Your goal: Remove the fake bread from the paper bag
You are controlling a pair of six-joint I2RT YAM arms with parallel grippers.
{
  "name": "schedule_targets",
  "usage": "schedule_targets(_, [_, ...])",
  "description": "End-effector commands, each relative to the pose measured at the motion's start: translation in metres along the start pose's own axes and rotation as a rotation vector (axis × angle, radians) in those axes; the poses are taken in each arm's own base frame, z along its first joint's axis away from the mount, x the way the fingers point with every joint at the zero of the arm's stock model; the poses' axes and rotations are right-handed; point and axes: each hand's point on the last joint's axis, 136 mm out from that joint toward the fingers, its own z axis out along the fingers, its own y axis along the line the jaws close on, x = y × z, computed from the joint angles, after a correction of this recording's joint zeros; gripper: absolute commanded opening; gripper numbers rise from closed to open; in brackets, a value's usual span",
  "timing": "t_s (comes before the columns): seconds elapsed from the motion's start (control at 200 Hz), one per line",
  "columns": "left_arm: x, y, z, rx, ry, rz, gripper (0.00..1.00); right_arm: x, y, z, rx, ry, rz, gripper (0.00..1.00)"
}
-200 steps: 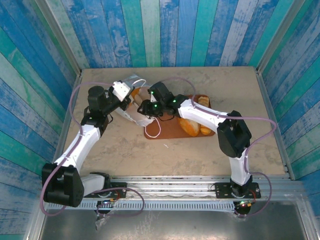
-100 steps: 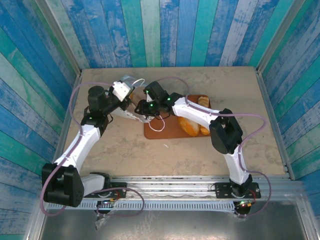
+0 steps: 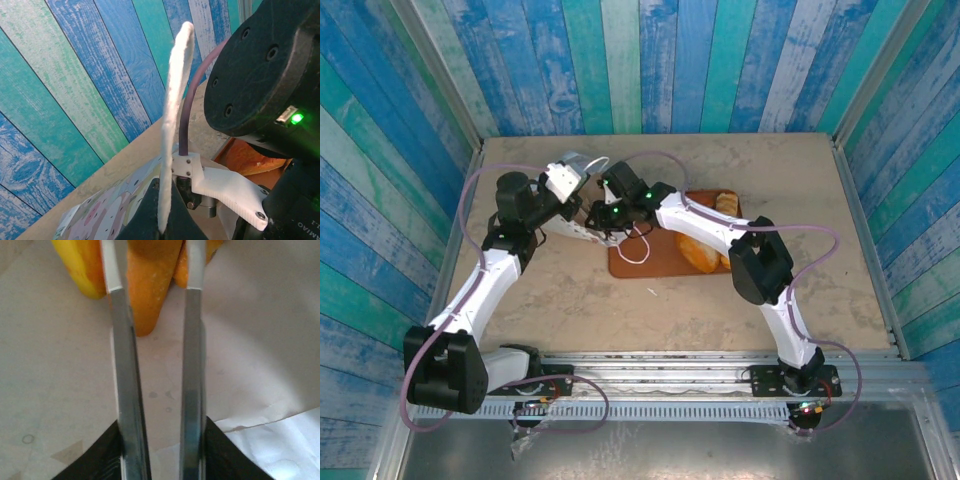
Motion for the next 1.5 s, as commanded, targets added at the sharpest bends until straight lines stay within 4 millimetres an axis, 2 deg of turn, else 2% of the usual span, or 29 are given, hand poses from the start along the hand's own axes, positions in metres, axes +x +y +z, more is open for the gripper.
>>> schedule_targets(0.0, [-0.010, 0.004, 0.002, -0.003, -0.026, 0.028, 0.00, -0.004, -0.003, -0.009, 0.009, -0.016, 0.005, 0.28])
schedule_targets(0.15, [-0.007, 0.005, 0.003, -0.009, -0.015, 0.026, 0.00, -0.009, 0.000, -0.025, -0.025, -0.061, -0.005, 0.16])
schedule_targets(0.331, [-0.005, 0.006, 0.004, -0.015, -0.011, 0.021, 0.01, -0.010, 0.008, -0.045, -0.075, -0.115, -0.025, 0.12])
schedule_targets(1.147, [-0.009, 0.015, 0.002, -0.057, -0.008, 0.000, 0.00, 0.021, 0.022, -0.114, -0.175, -0.178, -0.068, 0.10])
schedule_targets(1.497, [-0.012, 0.022, 0.002, -0.089, -0.008, -0.016, 0.00, 0.041, 0.017, -0.166, -0.155, -0.240, -0.091, 0.11])
